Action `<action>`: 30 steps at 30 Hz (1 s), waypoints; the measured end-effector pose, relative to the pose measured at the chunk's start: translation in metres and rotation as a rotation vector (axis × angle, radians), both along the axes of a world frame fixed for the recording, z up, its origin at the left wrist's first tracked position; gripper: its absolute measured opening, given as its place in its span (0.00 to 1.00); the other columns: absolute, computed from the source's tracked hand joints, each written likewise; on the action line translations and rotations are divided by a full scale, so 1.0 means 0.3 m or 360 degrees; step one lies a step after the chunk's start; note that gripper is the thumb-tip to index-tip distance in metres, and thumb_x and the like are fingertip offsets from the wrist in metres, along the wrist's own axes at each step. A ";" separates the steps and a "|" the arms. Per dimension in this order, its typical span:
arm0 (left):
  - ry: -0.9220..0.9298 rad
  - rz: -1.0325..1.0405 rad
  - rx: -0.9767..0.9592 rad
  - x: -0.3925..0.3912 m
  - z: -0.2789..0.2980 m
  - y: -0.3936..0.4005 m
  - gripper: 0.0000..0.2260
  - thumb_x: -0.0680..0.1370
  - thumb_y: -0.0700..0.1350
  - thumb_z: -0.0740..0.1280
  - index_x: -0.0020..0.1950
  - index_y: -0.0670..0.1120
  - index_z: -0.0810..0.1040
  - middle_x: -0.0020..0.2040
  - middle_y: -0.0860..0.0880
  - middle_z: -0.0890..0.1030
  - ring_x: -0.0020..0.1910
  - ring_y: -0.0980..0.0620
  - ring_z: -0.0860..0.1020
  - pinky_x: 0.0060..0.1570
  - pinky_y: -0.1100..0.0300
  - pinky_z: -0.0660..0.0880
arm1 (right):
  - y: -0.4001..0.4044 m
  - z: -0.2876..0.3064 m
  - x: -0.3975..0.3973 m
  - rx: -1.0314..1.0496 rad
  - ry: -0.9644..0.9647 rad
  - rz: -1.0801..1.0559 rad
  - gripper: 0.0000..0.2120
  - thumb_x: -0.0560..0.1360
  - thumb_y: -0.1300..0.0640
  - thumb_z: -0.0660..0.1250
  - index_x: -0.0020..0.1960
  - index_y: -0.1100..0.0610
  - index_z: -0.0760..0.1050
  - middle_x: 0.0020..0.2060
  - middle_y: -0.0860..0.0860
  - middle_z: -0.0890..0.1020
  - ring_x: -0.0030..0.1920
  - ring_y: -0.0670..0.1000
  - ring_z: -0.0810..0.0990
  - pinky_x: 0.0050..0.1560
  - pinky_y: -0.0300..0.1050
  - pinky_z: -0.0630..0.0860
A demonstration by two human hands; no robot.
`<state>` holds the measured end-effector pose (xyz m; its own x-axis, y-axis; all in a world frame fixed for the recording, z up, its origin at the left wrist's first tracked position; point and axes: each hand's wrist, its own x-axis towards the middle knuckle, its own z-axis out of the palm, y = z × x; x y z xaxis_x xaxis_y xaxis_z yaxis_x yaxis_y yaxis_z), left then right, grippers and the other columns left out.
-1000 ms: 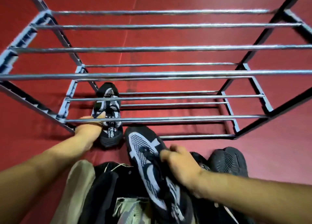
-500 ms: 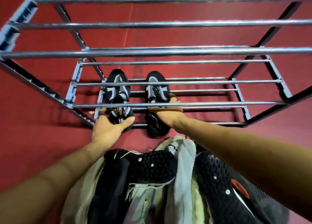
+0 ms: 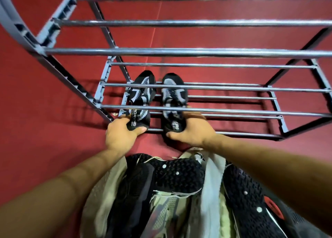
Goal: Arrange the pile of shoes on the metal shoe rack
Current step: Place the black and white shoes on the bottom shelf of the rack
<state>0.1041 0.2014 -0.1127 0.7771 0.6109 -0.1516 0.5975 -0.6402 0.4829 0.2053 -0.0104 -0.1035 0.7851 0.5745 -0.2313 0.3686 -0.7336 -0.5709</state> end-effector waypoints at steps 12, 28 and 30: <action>0.0593 -0.0521 0.0136 -0.030 0.028 0.035 0.26 0.79 0.52 0.66 0.74 0.45 0.66 0.75 0.41 0.67 0.71 0.40 0.71 0.69 0.47 0.69 | 0.101 -0.015 0.014 -0.0580 0.0001 0.0323 0.45 0.69 0.30 0.66 0.79 0.40 0.50 0.76 0.51 0.63 0.73 0.59 0.61 0.70 0.57 0.61; 0.0435 -0.1103 0.0269 -0.305 0.416 -0.458 0.23 0.81 0.59 0.57 0.73 0.49 0.66 0.70 0.51 0.69 0.69 0.47 0.69 0.67 0.49 0.67 | -0.532 0.430 -0.095 -0.1359 0.0132 0.0634 0.22 0.77 0.45 0.67 0.65 0.59 0.77 0.59 0.57 0.82 0.55 0.57 0.81 0.56 0.48 0.79; 0.0513 -0.1235 0.0314 -0.301 0.426 -0.550 0.23 0.81 0.59 0.57 0.72 0.48 0.67 0.69 0.49 0.69 0.68 0.46 0.69 0.67 0.49 0.66 | -0.543 0.379 -0.158 -0.1328 0.0183 0.0418 0.40 0.70 0.38 0.73 0.74 0.57 0.67 0.66 0.60 0.75 0.61 0.59 0.77 0.61 0.51 0.78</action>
<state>0.0137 0.0364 0.0151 0.9229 -0.0366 -0.3832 0.0450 -0.9784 0.2019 0.1578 -0.1734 0.0101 0.5977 0.3415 -0.7253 0.5570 -0.8276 0.0694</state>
